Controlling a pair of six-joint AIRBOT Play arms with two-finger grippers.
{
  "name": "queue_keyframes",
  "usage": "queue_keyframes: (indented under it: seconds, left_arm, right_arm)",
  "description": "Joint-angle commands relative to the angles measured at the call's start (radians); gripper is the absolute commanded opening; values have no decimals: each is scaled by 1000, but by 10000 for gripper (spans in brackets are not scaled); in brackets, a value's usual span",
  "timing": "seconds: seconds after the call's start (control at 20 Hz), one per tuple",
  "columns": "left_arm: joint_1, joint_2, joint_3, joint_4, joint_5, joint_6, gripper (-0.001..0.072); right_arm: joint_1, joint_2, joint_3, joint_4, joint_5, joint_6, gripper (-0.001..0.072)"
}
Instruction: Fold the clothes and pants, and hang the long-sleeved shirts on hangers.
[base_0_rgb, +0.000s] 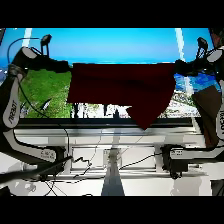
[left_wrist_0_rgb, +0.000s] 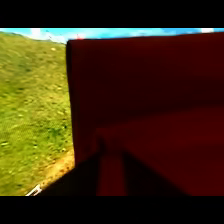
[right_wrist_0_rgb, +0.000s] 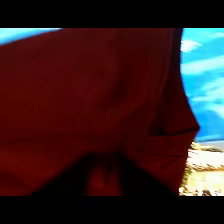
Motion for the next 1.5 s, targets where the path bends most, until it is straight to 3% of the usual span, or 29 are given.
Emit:
queue_keyframes:
  seconds: [0.0,0.1,0.15,0.2,0.25,0.35,0.5,0.65,0.75,0.8,1.1,1.25,1.3,1.45]
  left_arm:
    - [-19,-37,2,7,-24,-7,715]
    - [18,-13,3,22,-110,-6,700]
    - [47,5,3,37,-170,-6,647]
    - [74,23,3,45,-240,9,546]
    - [103,42,2,47,-314,42,506]
    - [161,71,-5,37,-398,55,499]
    - [248,120,-100,-92,-419,67,498]
    - [329,184,-267,-173,-418,136,498]
    - [378,219,-375,-176,-405,172,497]
    - [397,225,-414,-177,-392,171,470]
    - [390,204,-465,-221,-314,171,471]
    - [356,179,-465,-251,-306,171,472]
    - [343,170,-465,-257,-303,171,473]
    - [306,146,-466,-258,-267,171,484]
  right_arm:
    - [-5,-17,1,-92,38,-6,280]
    - [-29,-7,1,-165,138,-40,280]
    - [-49,-6,0,-185,201,-53,280]
    - [-78,-6,-3,-192,272,-60,279]
    - [-106,-5,-15,-186,337,-72,278]
    - [-161,10,-84,-156,426,-82,277]
    - [-222,64,-289,70,407,-188,275]
    - [-238,106,-477,216,344,-253,280]
    - [-238,107,-575,256,325,-259,421]
    - [-238,107,-615,274,303,-265,421]
    - [-238,108,-783,398,189,-323,402]
    - [-238,108,-818,494,165,-413,74]
    - [-238,108,-816,520,171,-438,10]
    - [-226,141,-815,574,168,-460,9]
